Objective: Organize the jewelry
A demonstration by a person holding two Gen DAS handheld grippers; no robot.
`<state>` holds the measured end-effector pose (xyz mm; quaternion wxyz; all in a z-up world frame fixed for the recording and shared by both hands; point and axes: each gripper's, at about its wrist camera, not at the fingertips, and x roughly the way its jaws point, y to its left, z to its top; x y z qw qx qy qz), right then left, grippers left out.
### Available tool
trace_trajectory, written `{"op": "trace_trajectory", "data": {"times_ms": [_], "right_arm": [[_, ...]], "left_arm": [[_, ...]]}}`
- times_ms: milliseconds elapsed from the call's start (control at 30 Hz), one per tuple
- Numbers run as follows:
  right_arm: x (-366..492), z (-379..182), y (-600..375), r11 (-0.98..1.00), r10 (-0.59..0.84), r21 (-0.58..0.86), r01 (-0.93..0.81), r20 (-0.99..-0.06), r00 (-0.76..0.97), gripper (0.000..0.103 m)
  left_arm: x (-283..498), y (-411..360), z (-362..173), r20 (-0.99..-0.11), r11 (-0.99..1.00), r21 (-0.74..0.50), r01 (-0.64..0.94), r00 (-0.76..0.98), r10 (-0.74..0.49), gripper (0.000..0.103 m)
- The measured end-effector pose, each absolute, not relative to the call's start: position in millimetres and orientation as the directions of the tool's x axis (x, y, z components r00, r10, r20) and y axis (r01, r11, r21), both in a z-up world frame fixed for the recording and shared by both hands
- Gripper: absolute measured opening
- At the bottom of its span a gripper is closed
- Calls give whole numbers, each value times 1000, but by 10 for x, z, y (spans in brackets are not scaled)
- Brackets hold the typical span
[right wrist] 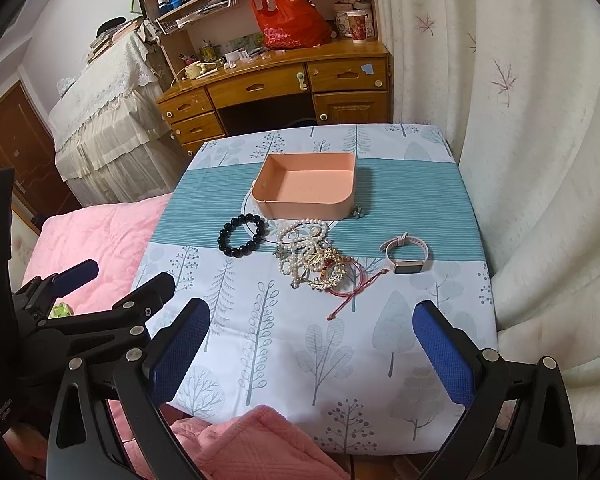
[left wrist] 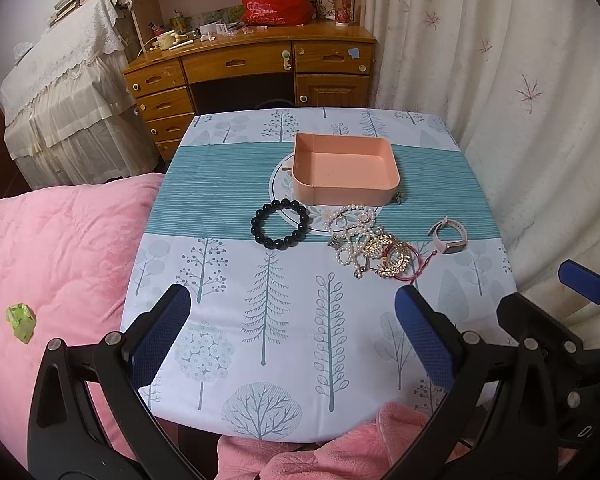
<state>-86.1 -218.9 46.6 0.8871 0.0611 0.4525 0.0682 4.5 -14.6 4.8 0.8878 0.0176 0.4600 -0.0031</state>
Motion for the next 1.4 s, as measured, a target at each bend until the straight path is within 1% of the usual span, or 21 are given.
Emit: {"op": "trace_trajectory", "data": {"times_ms": [567, 1100, 1233, 1267, 1400], "right_arm": [[-853, 456, -2188, 984, 174, 167, -65, -796, 580, 103], [-817, 385, -2234, 982, 181, 173, -69, -803, 568, 103], [-845, 279, -2290, 979, 193, 196, -56, -806, 559, 103], [-855, 256, -2309, 977, 200, 208, -49, -807, 556, 103], [-904, 151, -2348, 971, 210, 236, -25, -806, 553, 103]], "left_arm": [[10, -140, 93, -819, 999, 26, 22, 574, 9, 102], [26, -179, -2, -827, 999, 24, 30, 562, 3, 102], [-53, -179, -34, -833, 998, 14, 55, 553, -18, 102], [51, -239, -110, -839, 998, 14, 62, 544, -22, 102], [55, -201, -174, -858, 996, -10, 88, 510, -53, 102]]}}
